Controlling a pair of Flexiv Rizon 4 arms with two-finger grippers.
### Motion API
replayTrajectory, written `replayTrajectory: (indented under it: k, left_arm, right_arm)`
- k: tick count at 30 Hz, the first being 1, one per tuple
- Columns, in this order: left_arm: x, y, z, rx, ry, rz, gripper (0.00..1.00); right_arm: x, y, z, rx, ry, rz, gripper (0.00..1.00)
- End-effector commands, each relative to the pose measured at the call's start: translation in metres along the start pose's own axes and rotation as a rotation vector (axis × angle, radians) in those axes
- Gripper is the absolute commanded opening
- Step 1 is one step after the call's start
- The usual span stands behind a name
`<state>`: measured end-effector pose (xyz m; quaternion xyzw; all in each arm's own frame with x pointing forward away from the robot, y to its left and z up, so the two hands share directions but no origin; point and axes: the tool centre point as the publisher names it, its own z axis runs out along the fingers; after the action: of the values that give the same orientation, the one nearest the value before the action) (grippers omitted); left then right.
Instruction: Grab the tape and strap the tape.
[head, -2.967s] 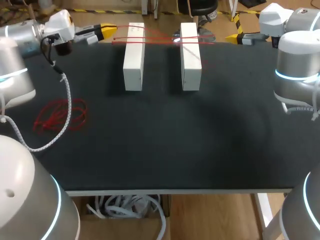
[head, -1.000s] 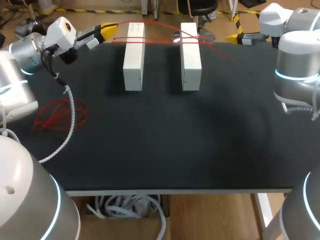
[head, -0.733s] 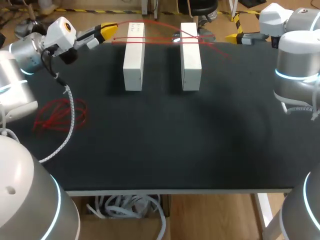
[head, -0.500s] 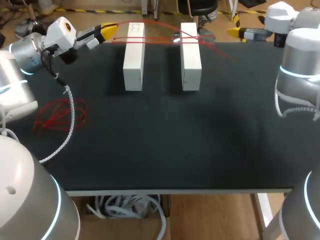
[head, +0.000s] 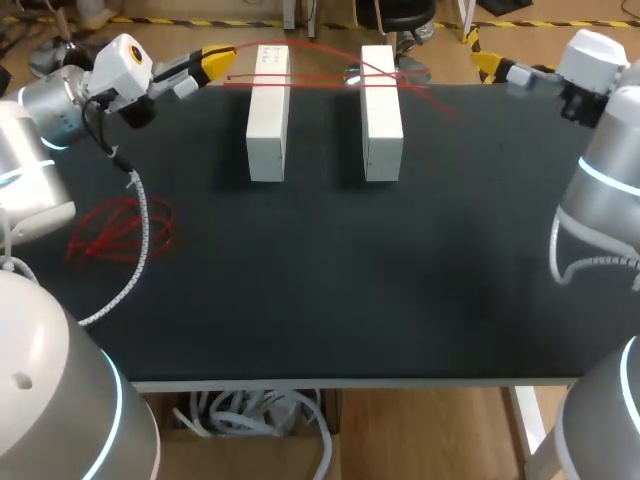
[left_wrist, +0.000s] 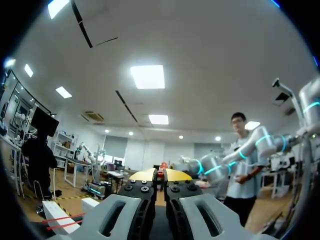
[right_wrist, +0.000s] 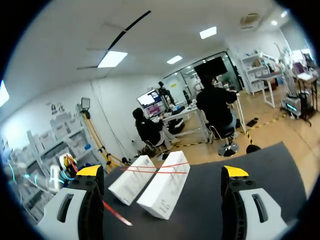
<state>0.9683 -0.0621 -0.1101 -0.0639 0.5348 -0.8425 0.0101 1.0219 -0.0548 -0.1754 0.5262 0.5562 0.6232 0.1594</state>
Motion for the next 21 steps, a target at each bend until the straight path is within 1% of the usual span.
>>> replayTrajectory:
  k: [1,7,10,14,18,21]
  left_arm:
    - [0.000,0.001,0.000,0.002,0.000,0.002,0.00]
    - [0.000,0.001,0.000,0.002,0.000,0.002,0.00]
    - [0.000,0.001,0.000,0.002,0.000,0.002,0.00]
    - [0.000,0.001,0.000,0.002,0.000,0.002,0.00]
    - [0.000,0.001,0.000,0.002,0.000,0.002,0.00]
    - [0.000,0.001,0.000,0.002,0.000,0.002,0.00]
  right_arm:
    - [0.018,-0.010,-0.020,-0.229,-0.058,0.112,1.00]
    - [0.032,-0.017,-0.024,-0.311,-0.136,0.275,1.00]
    - [0.040,-0.019,-0.024,-0.334,-0.161,0.357,1.00]
    - [0.054,-0.023,-0.025,-0.354,-0.171,0.441,1.00]
    - [0.068,-0.029,-0.031,-0.379,-0.218,0.465,1.00]
    - [0.076,-0.036,-0.034,-0.390,-0.277,0.491,1.00]
